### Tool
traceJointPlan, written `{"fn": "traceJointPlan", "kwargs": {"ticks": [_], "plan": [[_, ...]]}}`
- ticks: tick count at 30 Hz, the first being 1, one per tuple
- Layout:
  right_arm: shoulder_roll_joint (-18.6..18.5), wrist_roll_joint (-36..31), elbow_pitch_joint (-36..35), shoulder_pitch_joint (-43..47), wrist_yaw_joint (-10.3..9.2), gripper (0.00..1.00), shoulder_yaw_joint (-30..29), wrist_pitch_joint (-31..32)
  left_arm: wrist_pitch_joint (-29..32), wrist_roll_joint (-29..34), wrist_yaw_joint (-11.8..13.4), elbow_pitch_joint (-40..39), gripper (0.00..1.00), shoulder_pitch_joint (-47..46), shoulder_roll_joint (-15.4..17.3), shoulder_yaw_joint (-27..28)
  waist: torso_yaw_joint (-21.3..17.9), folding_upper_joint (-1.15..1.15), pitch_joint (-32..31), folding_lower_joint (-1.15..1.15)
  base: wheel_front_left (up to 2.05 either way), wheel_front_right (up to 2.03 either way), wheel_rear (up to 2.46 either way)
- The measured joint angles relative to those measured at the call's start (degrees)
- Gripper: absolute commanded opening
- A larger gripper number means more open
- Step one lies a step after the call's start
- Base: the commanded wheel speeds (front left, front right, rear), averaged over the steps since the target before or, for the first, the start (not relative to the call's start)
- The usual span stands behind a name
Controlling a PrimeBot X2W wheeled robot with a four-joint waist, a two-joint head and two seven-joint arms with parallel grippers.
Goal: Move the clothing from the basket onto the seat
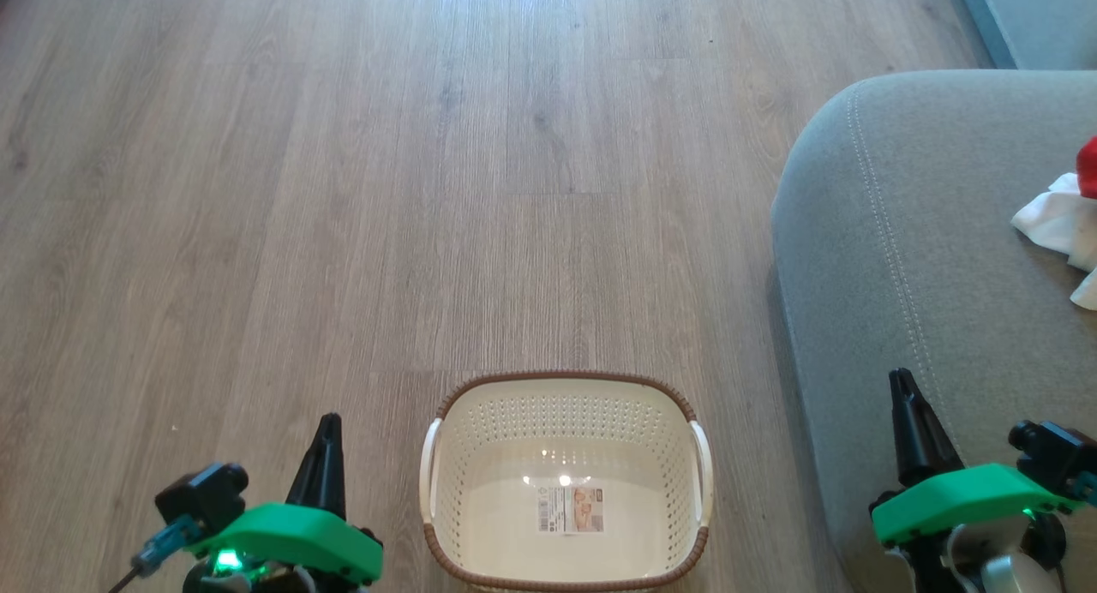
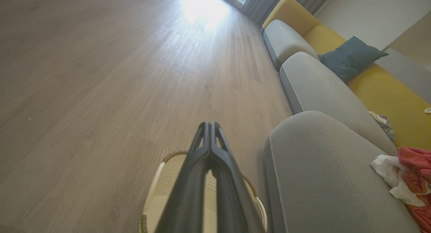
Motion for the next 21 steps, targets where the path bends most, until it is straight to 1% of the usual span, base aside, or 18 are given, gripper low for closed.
{"fn": "traceJointPlan", "kwargs": {"ticks": [7, 12, 15, 21], "plan": [[0.1, 3.6, 0.0, 0.0, 0.00, 0.00, -0.4, 1.2, 1.0, -3.6, -0.6, 0.1, 0.00, 0.0, 0.1, 0.3, -0.2, 0.00, 0.0, 0.00, 0.00, 0.00, 0.00], [0.2, 6.6, 0.0, -0.1, 0.00, 0.00, -0.6, 2.0, 1.8, -6.7, -1.5, 0.2, 0.00, 0.0, 0.2, 0.9, -0.3, 0.00, 0.0, 0.00, 0.00, 0.00, 0.00], [0.3, 8.5, 0.0, -0.1, 0.00, 0.00, -0.8, 2.4, 2.3, -8.5, -1.6, 0.3, 0.00, -0.1, 0.2, 1.6, -0.4, 0.00, 0.0, 0.00, 0.00, 0.00, 0.00], [0.4, 12.1, 0.0, -0.4, 0.00, 0.00, -1.2, 3.5, 3.0, -12.1, -2.5, 0.4, 0.00, -0.2, 0.3, 2.0, -0.5, 0.00, 0.0, 0.00, 0.00, 0.00, 0.00]]}}
